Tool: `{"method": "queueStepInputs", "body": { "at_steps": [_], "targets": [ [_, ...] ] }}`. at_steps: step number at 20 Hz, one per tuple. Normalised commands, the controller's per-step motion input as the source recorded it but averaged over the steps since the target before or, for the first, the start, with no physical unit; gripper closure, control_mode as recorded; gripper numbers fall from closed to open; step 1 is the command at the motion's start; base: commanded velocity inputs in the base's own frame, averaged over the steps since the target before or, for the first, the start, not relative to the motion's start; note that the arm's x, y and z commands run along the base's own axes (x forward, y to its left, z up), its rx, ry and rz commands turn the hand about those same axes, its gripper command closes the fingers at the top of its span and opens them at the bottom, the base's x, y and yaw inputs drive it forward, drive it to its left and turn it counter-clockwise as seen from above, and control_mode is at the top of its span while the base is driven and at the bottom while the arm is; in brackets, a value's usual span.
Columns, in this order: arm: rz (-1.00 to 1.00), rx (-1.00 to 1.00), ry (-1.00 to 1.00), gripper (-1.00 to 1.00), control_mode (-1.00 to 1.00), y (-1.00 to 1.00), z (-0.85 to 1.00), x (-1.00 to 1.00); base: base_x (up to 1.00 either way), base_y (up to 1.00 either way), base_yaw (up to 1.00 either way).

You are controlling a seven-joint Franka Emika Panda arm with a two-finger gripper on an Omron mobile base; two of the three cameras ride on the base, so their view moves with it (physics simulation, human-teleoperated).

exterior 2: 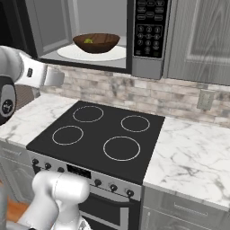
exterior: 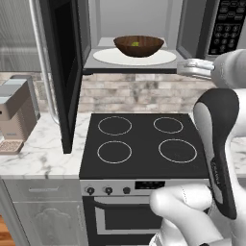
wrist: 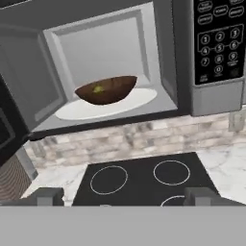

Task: Place the bowl containing the broccoli and shrimp in the microwave. Close the microwave door and press the start button to microwave the meal.

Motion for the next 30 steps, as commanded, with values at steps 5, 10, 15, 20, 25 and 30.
{"method": "queueStepInputs", "body": {
  "at_steps": [5, 10, 15, 20, 25, 30],
  "targets": [
    [0.25, -0.75, 0.3, -1.0, -1.0, 0.41, -0.04, -0.72, 0.0, 0.0, 0.0],
    [0.08, -0.48, -0.02, -1.0, -1.0, 0.17, -0.64, -0.51, 0.0, 0.0, 0.0],
    [0.03, -0.27, -0.1, -1.0, -1.0, 0.0, -0.88, -0.49, 0.0, 0.0, 0.0],
    [0.0, -0.2, -0.11, -1.0, -1.0, 0.24, -0.41, -0.16, 0.0, 0.0, 0.0],
    [0.0, -0.15, -0.04, -1.0, -1.0, 0.56, 0.2, -0.22, 0.0, 0.0, 0.0],
    [0.0, -0.23, 0.0, -1.0, -1.0, 0.73, 0.39, -0.36, 0.0, 0.0, 0.0]
  ]
}}
